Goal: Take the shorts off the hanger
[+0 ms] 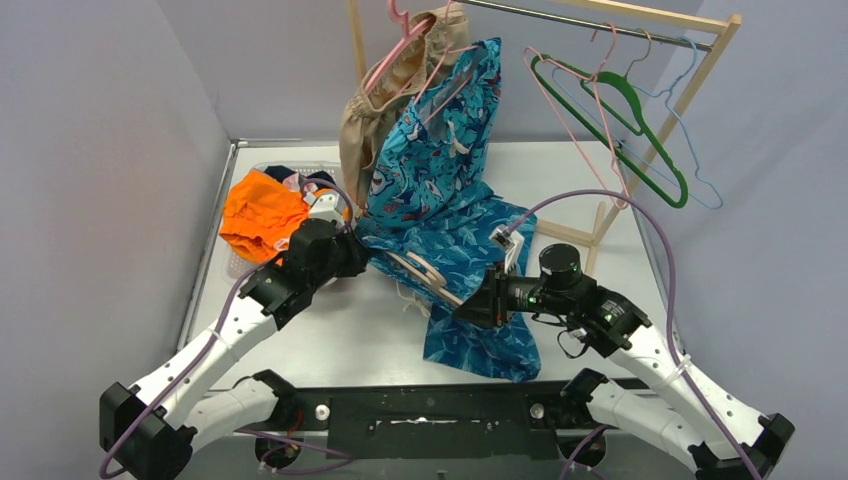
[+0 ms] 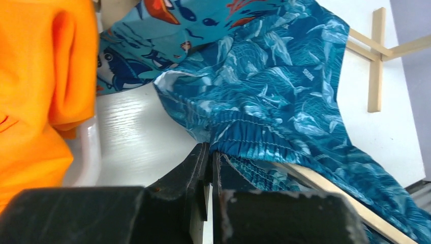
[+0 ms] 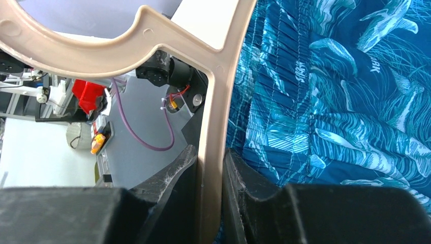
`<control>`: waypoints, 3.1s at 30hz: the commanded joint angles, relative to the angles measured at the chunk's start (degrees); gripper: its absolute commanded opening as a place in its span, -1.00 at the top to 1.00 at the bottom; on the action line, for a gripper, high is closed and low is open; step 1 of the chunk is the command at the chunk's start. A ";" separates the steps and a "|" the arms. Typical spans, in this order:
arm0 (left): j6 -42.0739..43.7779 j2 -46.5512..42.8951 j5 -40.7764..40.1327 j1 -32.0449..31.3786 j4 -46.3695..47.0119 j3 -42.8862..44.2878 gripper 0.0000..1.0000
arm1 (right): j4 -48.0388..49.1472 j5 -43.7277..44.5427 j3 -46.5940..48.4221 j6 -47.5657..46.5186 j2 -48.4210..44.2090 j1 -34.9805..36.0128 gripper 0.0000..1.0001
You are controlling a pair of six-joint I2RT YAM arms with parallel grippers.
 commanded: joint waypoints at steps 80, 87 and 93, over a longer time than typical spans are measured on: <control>-4.72 12.88 3.85 -33.97 23.90 -0.45 0.57 | 18.21 52.64 -8.47 23.45 2.55 5.85 1.00; -3.30 7.84 3.32 -33.42 22.04 -4.28 1.00 | 16.24 54.67 -5.70 23.12 3.26 5.99 1.00; -0.48 3.01 5.19 -32.16 17.37 -6.18 1.00 | 15.67 58.19 -2.05 19.86 4.32 6.07 1.00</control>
